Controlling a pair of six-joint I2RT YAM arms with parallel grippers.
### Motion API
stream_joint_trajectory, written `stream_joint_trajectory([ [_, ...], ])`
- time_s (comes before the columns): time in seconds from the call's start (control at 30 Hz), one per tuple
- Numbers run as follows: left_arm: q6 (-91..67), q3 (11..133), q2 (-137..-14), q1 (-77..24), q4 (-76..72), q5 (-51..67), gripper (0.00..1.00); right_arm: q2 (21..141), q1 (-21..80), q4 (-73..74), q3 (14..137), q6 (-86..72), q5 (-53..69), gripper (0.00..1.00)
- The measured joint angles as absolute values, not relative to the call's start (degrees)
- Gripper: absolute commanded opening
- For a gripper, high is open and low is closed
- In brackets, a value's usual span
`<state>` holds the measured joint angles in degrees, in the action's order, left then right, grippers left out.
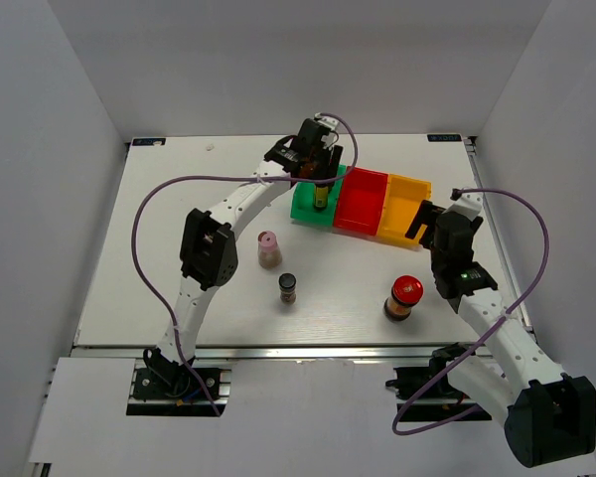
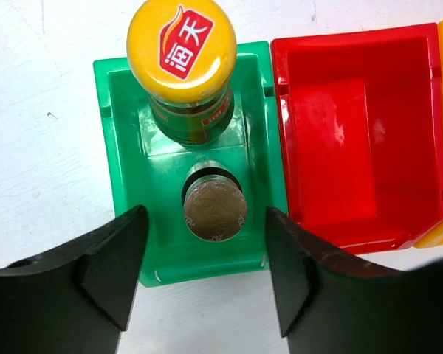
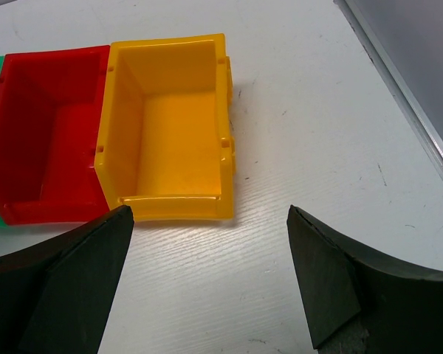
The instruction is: Organize the condiment bottles
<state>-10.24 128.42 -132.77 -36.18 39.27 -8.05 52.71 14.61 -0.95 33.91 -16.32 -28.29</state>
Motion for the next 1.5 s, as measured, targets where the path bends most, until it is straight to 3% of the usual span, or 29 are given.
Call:
stream_joint_trajectory([
  [0.03, -10.24, 128.42, -132.77, -36.18, 39.22, -7.90, 0.98, 52.71, 14.61, -0.95, 33.91, -16.32, -28.03, 0.89],
  [0.33, -10.63, 126.15, -130.17, -36.21, 38.96, -7.03, 0.98, 52.56, 14.59, -0.64, 33.95, -15.70, -23.09, 0.89],
  [0.73, -17.15, 93.14, -99.74, -34.11, 30.92, -11.81, 0.98, 56.69, 16.03, 11.73, 40.97, -14.68, -13.50, 0.89],
  [1.0, -26.44, 70.76, -83.90, -16.80, 24.16, -11.55, 0.98, 57.28, 27.22, 25.93, 43.83, -18.00, -18.13, 0.89],
  [1.2, -28.56, 68.95, -80.03, -14.59, 22.52, -13.04, 0.98, 60.84, 35.03, 36.10, 47.97, -26.09, -25.78, 0.89],
  [1.5, -28.56, 67.02, -78.74, -12.38, 20.75, -13.13, 0.98, 61.25, 37.26, 46.94, 48.23, -34.98, -31.62, 0.89],
])
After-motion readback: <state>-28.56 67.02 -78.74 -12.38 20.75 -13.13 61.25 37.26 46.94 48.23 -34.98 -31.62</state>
